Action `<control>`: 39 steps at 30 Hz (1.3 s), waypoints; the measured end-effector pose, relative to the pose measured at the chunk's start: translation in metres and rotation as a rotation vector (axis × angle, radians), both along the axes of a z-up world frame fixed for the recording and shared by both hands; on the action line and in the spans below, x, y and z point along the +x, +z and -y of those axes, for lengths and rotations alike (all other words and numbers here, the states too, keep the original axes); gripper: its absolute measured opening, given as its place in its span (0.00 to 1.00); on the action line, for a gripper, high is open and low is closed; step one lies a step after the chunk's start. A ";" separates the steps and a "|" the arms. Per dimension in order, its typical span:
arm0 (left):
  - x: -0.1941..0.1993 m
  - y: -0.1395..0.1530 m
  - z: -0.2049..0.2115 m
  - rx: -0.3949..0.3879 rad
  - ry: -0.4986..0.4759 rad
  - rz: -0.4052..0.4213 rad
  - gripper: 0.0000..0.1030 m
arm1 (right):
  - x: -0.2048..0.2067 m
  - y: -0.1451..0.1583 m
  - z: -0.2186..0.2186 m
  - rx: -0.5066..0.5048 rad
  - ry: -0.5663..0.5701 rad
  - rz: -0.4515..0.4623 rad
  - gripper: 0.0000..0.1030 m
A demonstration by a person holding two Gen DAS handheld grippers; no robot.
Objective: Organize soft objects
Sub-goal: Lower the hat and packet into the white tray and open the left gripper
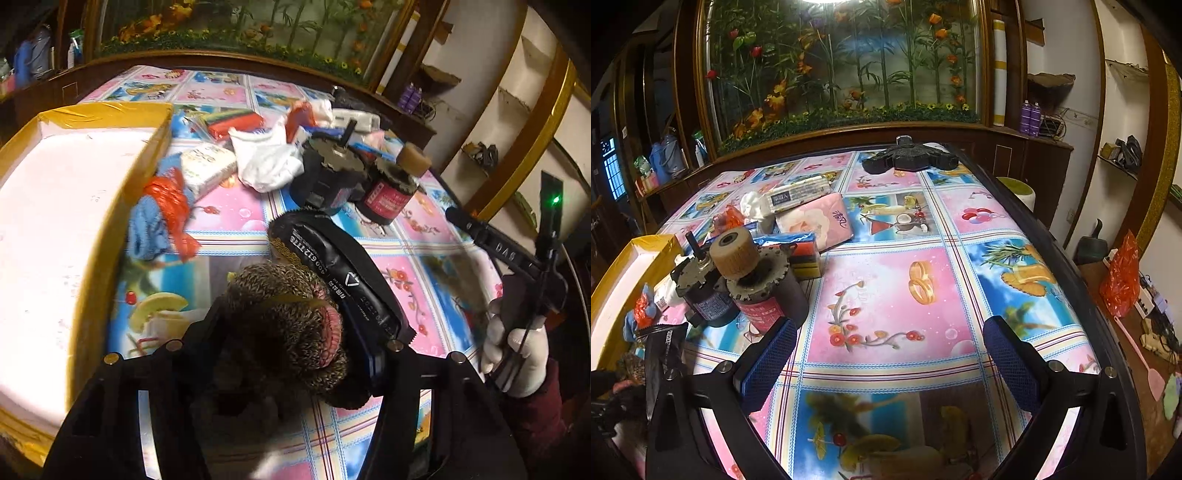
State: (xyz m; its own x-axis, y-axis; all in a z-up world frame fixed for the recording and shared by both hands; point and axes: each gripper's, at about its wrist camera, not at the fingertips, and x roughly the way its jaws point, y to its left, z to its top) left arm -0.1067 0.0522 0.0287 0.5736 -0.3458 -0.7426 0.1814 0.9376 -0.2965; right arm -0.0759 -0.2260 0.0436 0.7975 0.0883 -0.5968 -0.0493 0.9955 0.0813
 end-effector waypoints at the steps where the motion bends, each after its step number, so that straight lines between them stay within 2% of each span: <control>1: -0.003 0.004 -0.005 -0.008 0.010 0.007 0.57 | -0.001 0.001 -0.004 0.004 0.020 -0.017 0.99; 3: -0.012 0.012 -0.016 -0.031 0.026 0.024 0.57 | -0.003 0.003 -0.015 0.067 0.102 -0.077 0.99; 5: -0.018 0.020 -0.025 -0.051 0.037 0.041 0.57 | -0.010 0.007 -0.042 0.129 0.237 -0.134 0.99; 7: -0.022 0.027 -0.033 -0.061 0.053 0.055 0.57 | -0.014 0.008 -0.077 0.136 0.356 -0.178 0.98; 9: -0.027 0.035 -0.042 -0.075 0.068 0.065 0.57 | -0.014 0.004 -0.111 0.106 0.448 -0.227 0.92; 11: -0.031 0.043 -0.053 -0.088 0.082 0.078 0.57 | -0.015 -0.002 -0.139 0.042 0.498 -0.262 0.59; 12: -0.034 0.048 -0.059 -0.091 0.089 0.087 0.57 | -0.014 -0.005 -0.149 0.012 0.505 -0.274 0.52; 13: -0.037 0.053 -0.065 -0.094 0.096 0.099 0.57 | -0.013 -0.009 -0.157 -0.001 0.511 -0.288 0.34; 18: -0.038 0.080 -0.101 -0.098 0.128 0.162 0.57 | -0.009 0.009 -0.154 0.064 0.506 -0.275 0.31; 23: -0.001 0.093 -0.134 -0.082 0.172 0.172 0.58 | 0.004 0.050 -0.163 0.164 0.565 -0.277 0.31; 25: 0.023 0.092 -0.145 -0.076 0.192 0.152 0.58 | 0.021 0.059 -0.179 0.231 0.600 -0.306 0.31; 28: 0.063 0.077 -0.167 -0.131 0.221 0.082 0.58 | 0.052 0.067 -0.209 0.305 0.625 -0.337 0.31; 30: 0.087 0.064 -0.181 -0.178 0.256 0.038 0.58 | 0.072 0.068 -0.230 0.339 0.637 -0.355 0.32; 33: 0.115 0.050 -0.193 -0.184 0.294 0.028 0.58 | 0.099 0.058 -0.264 0.359 0.628 -0.390 0.32; 39: 0.145 0.025 -0.212 -0.295 0.310 -0.020 0.68 | 0.152 0.026 -0.324 0.267 0.547 -0.416 0.35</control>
